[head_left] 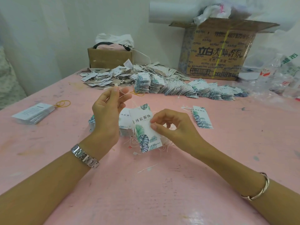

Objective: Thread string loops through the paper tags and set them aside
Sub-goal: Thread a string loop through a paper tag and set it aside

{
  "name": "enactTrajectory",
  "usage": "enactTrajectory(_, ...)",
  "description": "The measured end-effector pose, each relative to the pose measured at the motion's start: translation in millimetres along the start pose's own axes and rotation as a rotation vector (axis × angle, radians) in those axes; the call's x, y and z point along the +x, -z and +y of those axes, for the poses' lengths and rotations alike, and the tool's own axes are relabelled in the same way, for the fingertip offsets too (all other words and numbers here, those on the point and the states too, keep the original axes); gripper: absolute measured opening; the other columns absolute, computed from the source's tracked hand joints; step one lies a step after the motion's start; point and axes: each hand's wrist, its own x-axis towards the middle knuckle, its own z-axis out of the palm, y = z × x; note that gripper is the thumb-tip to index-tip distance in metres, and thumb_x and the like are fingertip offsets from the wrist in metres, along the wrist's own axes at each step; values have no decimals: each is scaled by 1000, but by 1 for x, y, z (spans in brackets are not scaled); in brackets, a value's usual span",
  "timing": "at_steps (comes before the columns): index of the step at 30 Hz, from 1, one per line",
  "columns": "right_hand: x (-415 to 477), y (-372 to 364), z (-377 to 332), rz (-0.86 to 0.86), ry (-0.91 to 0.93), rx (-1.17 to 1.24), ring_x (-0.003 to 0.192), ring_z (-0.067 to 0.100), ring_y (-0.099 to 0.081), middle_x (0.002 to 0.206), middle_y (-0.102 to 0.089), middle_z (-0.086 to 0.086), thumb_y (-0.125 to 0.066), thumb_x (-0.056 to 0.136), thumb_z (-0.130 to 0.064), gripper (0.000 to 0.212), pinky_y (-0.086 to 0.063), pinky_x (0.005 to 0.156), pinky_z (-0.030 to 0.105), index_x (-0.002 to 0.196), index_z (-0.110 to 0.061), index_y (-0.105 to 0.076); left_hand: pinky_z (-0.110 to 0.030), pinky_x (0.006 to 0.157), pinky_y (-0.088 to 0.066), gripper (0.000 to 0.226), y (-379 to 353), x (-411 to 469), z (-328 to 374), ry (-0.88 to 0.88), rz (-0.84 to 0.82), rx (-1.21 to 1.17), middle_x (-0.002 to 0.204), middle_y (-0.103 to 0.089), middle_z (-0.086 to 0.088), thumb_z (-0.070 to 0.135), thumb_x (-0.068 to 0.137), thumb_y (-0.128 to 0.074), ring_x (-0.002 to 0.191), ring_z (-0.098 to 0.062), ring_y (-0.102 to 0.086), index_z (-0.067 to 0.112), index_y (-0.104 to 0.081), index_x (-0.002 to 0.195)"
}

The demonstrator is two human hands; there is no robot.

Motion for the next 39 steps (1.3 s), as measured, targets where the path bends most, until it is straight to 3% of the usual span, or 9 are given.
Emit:
enactTrajectory(2, 1, 2, 1, 14, -11, 35, 76, 9, -60, 84, -72, 0, -73, 87, -8, 8, -42, 71, 27, 92, -14, -73, -16, 65, -47, 12, 0, 1, 0, 13, 30, -13, 89, -75, 6, 23, 101, -54, 76, -4, -69, 16, -63, 98)
enactTrajectory(7, 5, 5, 2, 53, -65, 272, 77, 18, -65, 84, -72, 3, -74, 82, -4, 11, -53, 74, 24, 90, -11, -73, -16, 65, -48, 11, 1, 2, -1, 21, 75, -33, 91, -76, 5, 23, 101, -54, 78, -5, -70, 17, -64, 99)
enactTrajectory(15, 7, 8, 8, 80, -100, 293, 78, 18, -69, 84, -75, 5, -80, 71, -18, 14, -56, 74, 23, 84, -17, -76, -15, 65, -50, 13, -2, 1, 0, 42, 94, -41, 94, -76, 4, 25, 101, -55, 81, -6, -72, 15, -63, 104)
enactTrajectory(21, 13, 25, 16, 100, -183, 284, 76, 13, -68, 82, -75, 3, -77, 76, -8, 12, -54, 70, 19, 88, -8, -74, -16, 67, -52, 4, 4, -2, -8, 73, -42, 124, 94, -77, 5, 21, 93, -66, 87, -11, -74, 18, -69, 91)
enactTrajectory(25, 22, 54, 24, 206, -243, 225, 68, 11, -67, 78, -75, 1, -73, 80, -7, 12, -51, 61, 19, 92, -5, -73, -12, 61, -47, 12, 6, -4, -18, 122, -154, 311, 83, -77, 5, 20, 88, -71, 83, -7, -73, 14, -74, 98)
enactTrajectory(28, 27, 81, 35, 297, -275, 152, 62, 20, -62, 77, -75, 2, -71, 86, -10, 10, -43, 49, 29, 95, -7, -74, -9, 59, -47, 15, 5, -7, -20, 136, -178, 327, 78, -77, 1, 23, 86, -73, 76, -3, -72, 14, -74, 98)
enactTrajectory(32, 33, 111, 58, 403, -302, 62, 75, 6, -66, 81, -75, -4, -71, 86, -6, 11, -51, 70, 15, 94, -11, -75, -12, 63, -45, 12, 2, -10, -20, 102, -170, 371, 75, -76, 4, 32, 84, -75, 66, -1, -62, 22, -74, 92)
enactTrajectory(37, 30, 137, 82, 474, -383, -111, 77, 10, -63, 92, -71, 7, -70, 86, -1, 19, -52, 68, 11, 105, -5, -72, -8, 57, -45, 7, -1, -15, -20, 62, -189, 403, 70, -74, 5, 30, 83, -75, 56, 4, -58, 25, -74, 86)
enactTrajectory(39, 27, 145, 88, 508, -424, -167, 81, 17, -62, 97, -71, 12, -69, 87, 0, 19, -53, 70, 16, 105, -6, -72, -11, 55, -44, 6, -1, -16, -20, 53, -196, 421, 70, -74, 5, 31, 83, -75, 60, -5, -56, 26, -74, 86)
